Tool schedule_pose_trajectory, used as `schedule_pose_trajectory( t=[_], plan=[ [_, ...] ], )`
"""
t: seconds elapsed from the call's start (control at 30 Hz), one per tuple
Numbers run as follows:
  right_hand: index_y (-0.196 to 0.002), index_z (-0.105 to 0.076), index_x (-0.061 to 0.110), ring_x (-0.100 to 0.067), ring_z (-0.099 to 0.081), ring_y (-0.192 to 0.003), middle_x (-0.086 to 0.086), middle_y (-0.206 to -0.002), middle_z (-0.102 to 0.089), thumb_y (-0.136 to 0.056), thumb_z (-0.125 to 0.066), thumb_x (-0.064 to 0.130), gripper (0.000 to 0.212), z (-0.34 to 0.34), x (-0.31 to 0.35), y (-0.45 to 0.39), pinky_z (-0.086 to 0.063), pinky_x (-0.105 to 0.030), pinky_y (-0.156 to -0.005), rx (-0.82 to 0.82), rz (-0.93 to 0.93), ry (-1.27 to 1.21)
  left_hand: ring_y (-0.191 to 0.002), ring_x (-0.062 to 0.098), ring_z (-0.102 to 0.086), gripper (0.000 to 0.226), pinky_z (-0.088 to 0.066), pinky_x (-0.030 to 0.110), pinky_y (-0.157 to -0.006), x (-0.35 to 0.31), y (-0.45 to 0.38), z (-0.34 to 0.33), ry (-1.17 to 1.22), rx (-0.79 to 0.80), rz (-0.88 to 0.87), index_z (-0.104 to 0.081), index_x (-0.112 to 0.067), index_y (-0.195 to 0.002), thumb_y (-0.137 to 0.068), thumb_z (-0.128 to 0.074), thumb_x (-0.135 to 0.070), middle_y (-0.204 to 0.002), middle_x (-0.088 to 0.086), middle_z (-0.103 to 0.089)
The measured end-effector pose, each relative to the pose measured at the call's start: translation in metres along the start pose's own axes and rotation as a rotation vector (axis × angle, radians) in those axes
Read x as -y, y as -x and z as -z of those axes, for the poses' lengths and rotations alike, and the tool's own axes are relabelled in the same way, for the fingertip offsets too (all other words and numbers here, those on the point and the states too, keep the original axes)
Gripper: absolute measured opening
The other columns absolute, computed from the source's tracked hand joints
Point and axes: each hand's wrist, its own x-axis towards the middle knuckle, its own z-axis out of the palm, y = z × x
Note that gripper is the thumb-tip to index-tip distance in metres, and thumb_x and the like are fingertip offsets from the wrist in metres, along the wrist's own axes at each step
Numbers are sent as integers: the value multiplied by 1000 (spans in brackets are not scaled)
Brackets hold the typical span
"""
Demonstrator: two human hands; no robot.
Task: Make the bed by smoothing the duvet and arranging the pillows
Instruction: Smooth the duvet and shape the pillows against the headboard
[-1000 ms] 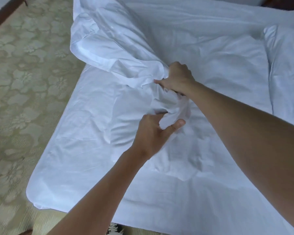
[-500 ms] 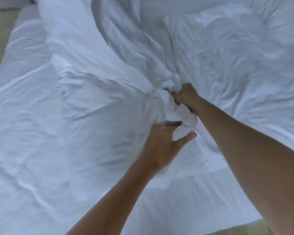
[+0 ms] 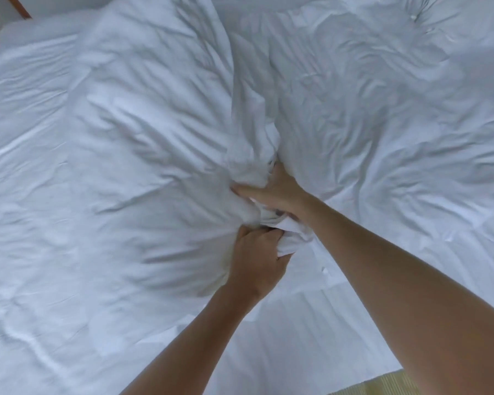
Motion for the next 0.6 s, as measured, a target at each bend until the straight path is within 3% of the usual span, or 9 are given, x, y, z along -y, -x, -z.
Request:
schedule_pose_trajectory(
  t=[0.1, 0.2, 0.3, 0.37, 0.4, 0.5, 0.57, 0.6],
  plan=[
    [-147, -34, 11, -29, -48, -132, -8, -146, -48, -86, -70, 47, 80, 4, -8, -3, -39, -33, -102, -109, 90, 179, -70, 21, -67, 9, -38, 30, -71, -10, -6, -4, -22, -12, -24, -70, -22, -80, -74, -76, -23, -70, -2, -71],
    [-139, -46, 5, -35, -55, -121, -16, -133, -56, -95, -59, 40, 58, 27, -16, -7, -44, -35, -92, -186, 89, 187, -75, 21, -68, 12, -38, 31, -74, -29, -18, -9, -39, 17, -44, -72, -20, -87, -78, -74, -27, -76, -1, -73],
    [-130, -51, 2, -37, -58, -112, -20, -123, -60, -99, -52, 37, 47, 50, -36, -14, -42, -32, -81, -239, 75, 212, -94, 22, -65, 26, -36, 33, -86, -54, -29, -15, -80, 184, -115, -69, -22, -109, -87, -65, -34, -96, 2, -72],
    [-134, -50, 2, -38, -57, -116, -22, -127, -58, -102, -49, 37, 48, 60, -51, -16, -43, -33, -87, -265, 40, 189, -102, 22, -61, 37, -35, 35, -91, -63, -35, -11, -110, 335, -174, -62, -21, -119, -91, -57, -45, -106, 1, -69],
    [-138, -47, 3, -39, -55, -121, -22, -132, -57, -102, -48, 37, 49, 64, -56, -16, -44, -36, -94, -277, 23, 181, -101, 23, -61, 38, -35, 35, -90, -62, -37, -3, -126, 337, -214, -61, -19, -115, -92, -53, -48, -104, 0, -68],
    [-143, -43, 5, -41, -49, -127, -24, -137, -54, -103, -46, 37, 50, 71, -67, -16, -41, -42, -104, -311, -8, 202, -104, 28, -61, 46, -32, 40, -90, -23, -31, 23, -274, 102, -277, -65, -19, -111, -86, -43, -51, -108, 4, -68],
    [-144, -41, 7, -42, -48, -128, -25, -137, -52, -103, -46, 36, 50, 70, -69, -15, -40, -44, -104, -323, -38, 209, -129, 28, -51, 65, -21, 45, -106, 19, -16, 43, -397, -42, -134, -59, -23, -130, -82, -41, -63, -136, 6, -58],
    [-144, -41, 8, -43, -48, -127, -25, -136, -52, -103, -46, 36, 49, 68, -69, -14, -41, -44, -103, -328, -48, 202, -143, 26, -35, 77, -8, 48, -114, 38, -9, 53, -451, -22, -17, -47, -29, -143, -80, -38, -72, -152, 4, -42]
  ],
)
